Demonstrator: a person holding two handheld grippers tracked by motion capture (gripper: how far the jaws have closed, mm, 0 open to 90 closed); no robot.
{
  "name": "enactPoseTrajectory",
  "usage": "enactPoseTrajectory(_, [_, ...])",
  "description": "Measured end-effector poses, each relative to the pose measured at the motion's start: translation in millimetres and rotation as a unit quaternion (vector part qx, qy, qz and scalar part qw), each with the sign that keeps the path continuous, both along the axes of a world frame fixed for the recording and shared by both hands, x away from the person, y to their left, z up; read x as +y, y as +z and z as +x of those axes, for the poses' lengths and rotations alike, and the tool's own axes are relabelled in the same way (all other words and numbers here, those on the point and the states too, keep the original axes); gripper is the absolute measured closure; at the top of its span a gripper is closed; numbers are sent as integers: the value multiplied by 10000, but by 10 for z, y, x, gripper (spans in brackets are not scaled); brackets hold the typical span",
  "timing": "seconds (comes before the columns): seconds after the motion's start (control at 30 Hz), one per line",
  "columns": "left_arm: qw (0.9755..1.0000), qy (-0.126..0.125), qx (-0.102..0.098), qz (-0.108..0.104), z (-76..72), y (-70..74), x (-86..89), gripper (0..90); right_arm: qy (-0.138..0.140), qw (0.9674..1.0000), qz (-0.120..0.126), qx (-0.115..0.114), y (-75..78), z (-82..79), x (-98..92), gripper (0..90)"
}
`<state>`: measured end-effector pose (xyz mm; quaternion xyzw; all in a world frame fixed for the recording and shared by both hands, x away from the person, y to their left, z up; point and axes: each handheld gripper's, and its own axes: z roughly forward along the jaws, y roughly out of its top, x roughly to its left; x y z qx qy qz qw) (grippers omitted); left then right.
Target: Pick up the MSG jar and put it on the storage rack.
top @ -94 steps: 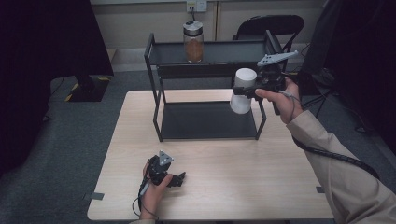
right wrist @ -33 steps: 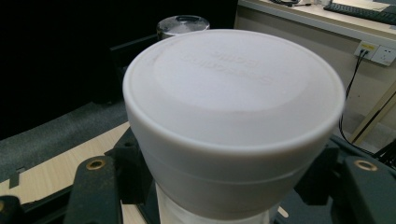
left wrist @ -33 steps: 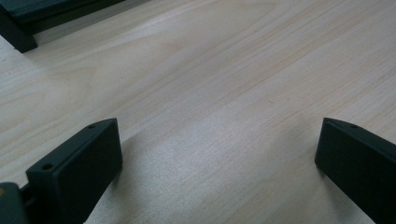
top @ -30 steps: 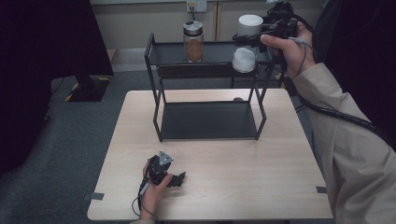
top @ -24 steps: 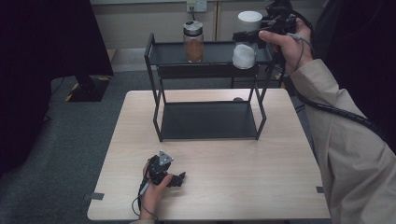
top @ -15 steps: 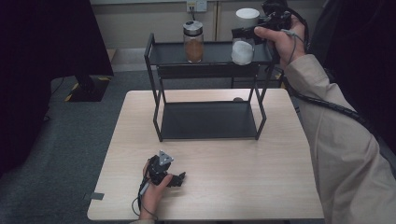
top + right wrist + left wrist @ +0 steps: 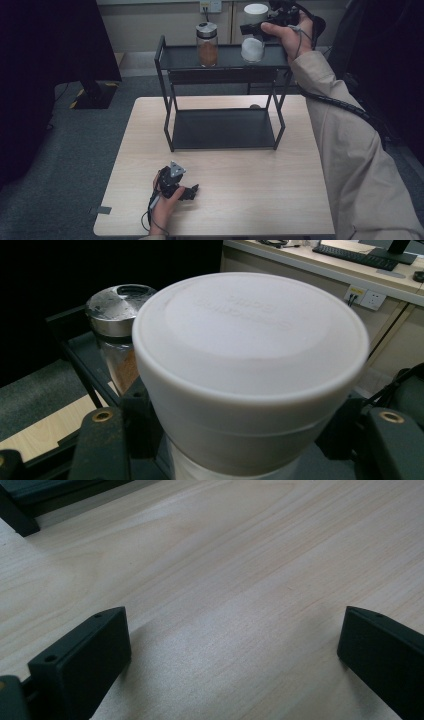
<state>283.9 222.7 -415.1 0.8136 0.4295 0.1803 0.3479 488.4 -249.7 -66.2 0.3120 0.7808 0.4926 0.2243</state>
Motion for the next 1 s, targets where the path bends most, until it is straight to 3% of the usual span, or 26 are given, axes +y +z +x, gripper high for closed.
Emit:
enactPoseTrajectory(0.5, [10000, -3, 1, 7, 1, 1, 0, 0, -45, 9999, -1, 126, -113, 201, 143, 346])
enactPoseTrajectory(0.8, [10000, -5, 2, 9, 2, 2, 0, 0, -99, 9997, 114, 204, -160, 216, 89, 345])
enactPoseTrajectory(1.0, [10000, -4, -1, 7, 1, 1, 0, 0, -90, 9997, -2, 212, -127, 195, 106, 344])
